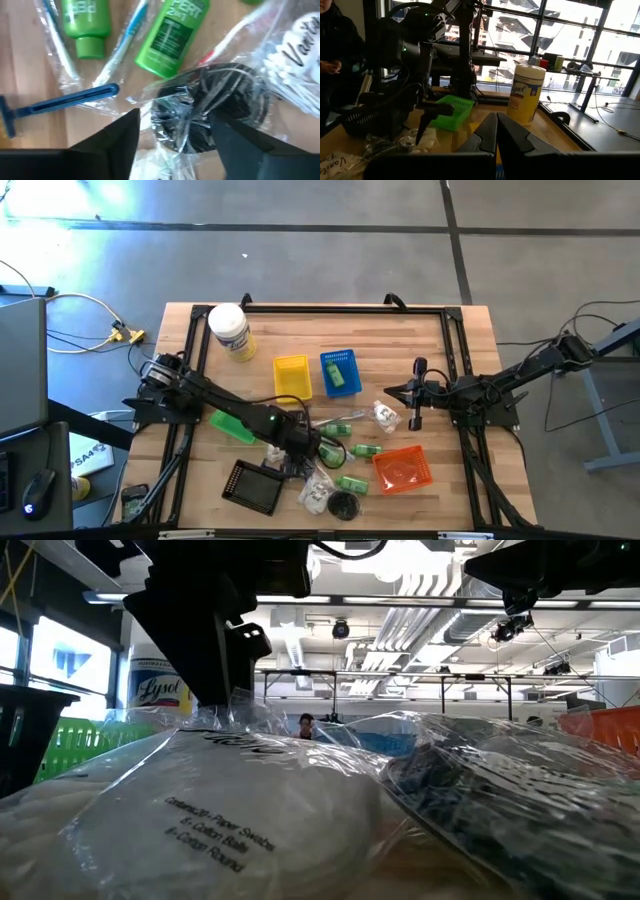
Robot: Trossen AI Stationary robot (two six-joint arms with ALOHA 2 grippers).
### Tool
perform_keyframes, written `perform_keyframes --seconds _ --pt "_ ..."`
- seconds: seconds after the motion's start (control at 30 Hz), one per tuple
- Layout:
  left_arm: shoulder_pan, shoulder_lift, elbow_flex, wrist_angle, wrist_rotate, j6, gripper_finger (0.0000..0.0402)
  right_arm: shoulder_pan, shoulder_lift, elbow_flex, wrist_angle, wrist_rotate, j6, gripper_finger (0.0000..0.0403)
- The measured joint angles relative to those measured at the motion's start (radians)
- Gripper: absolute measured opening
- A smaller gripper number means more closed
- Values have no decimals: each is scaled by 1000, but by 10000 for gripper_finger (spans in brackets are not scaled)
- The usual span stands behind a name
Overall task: Pick & Place Travel size toiletries
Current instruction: Put the razor into the yellow bin
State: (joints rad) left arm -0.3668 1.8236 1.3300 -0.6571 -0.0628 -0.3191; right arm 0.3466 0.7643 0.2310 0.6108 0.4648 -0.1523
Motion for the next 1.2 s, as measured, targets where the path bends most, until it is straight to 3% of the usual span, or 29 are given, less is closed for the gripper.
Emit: perform_keyframes --seconds 0.23,0.63,0.9,1.07,1.2 --pt "0 -2 1 0 -7 57 266 0 0 0 -2 0 2 3" --pt "0 -4 98 -250 -35 86 267 0 0 0 -26 0 2 3" --pt "49 -3 98 -76 27 173 267 0 0 0 -25 0 2 3" --pt "108 -3 73 -58 39 158 267 0 0 0 -29 0 22 3" --pt "139 -2 7 1 132 155 267 0 0 0 -36 0 25 3"
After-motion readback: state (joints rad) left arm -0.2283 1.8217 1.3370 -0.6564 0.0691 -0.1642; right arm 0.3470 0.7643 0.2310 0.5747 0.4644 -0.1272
